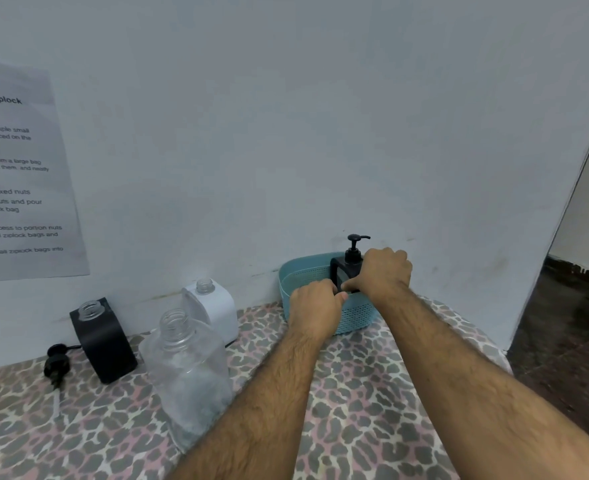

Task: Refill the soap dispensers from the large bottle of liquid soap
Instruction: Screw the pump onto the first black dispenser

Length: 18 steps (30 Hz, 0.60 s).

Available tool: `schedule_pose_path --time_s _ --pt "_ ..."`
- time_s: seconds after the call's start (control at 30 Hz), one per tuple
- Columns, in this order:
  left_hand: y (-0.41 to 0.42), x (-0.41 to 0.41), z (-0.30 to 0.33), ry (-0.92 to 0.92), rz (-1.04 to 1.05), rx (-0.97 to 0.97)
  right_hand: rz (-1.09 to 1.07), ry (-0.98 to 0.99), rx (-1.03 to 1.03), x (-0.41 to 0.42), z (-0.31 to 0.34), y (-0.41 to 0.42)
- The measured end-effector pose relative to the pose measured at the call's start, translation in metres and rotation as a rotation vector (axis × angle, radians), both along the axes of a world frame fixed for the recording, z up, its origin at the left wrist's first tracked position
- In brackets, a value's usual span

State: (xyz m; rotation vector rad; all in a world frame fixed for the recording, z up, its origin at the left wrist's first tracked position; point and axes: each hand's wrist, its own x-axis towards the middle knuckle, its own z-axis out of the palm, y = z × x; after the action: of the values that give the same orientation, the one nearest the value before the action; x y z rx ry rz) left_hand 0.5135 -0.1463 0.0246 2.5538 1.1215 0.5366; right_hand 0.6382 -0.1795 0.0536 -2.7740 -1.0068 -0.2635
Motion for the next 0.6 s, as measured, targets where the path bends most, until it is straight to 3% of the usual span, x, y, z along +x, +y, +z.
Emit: schedule_pose_path --time_s 0.37,0.6 --pt "-0.005 -0.004 0.005 -0.016 -0.017 -0.003 0.018 0.127 0.051 0.001 0.003 -0.013" --pt "-0.016 -0.023 0.015 -0.245 -0.075 0.003 0.055 0.159 0.433 0.005 -0.002 -0.042"
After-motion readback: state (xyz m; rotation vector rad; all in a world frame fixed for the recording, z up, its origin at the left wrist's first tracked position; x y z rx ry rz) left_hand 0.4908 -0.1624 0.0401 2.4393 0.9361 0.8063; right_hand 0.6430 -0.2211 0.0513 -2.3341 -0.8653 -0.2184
